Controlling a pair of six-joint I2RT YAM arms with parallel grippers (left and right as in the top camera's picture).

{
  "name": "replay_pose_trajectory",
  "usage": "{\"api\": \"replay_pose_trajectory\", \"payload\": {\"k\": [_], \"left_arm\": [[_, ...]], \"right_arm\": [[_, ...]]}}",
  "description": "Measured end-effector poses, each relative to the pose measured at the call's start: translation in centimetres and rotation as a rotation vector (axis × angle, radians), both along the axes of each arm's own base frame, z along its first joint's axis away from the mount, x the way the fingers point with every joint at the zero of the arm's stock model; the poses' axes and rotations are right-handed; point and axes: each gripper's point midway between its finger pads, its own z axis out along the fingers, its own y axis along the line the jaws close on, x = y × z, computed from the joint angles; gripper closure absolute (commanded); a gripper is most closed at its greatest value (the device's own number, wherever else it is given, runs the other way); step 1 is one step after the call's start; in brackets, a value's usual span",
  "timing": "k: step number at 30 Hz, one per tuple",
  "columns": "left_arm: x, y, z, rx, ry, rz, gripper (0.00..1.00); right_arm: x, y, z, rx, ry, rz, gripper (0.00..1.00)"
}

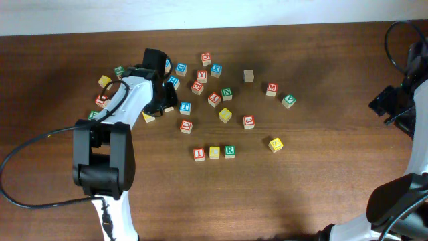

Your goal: Spell out ICRA

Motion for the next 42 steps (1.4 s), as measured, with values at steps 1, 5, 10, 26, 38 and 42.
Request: {"api": "replay_pose_trajectory", "payload": {"k": [1, 5, 10, 26, 38, 42], "left_arm": [[0.0, 0.0, -0.1, 0.000, 0.002, 0.000, 0.64], [0.2, 0.0, -1.3, 0.002, 0.011, 0.000, 0.69], [0.0, -0.3, -1.8, -0.012, 0.023, -0.005, 0.73], [-8.8, 1.2, 7.3, -0.174, 0.218, -0.076, 0.76], [-15.9, 3.5, 20.3, -0.177, -0.022, -0.116, 0.73], [-17.0, 5.0, 17.3, -0.250, -0.055, -0.046, 0.73]], "right_arm": [[0.0, 0.0, 0.0, 0.000, 0.000, 0.001, 0.02], [0.0, 0.0, 0.0, 0.000, 0.000, 0.001, 0.02], [0.0, 0.0, 0.0, 0.000, 0.000, 0.000, 0.02], [0.0, 0.0, 0.0, 0.000, 0.000, 0.001, 0.02], [0.0, 0.0, 0.0, 0.000, 0.000, 0.001, 0.02], [0.0, 0.0, 0.0, -0.001, 0.000, 0.001, 0.02]]}}
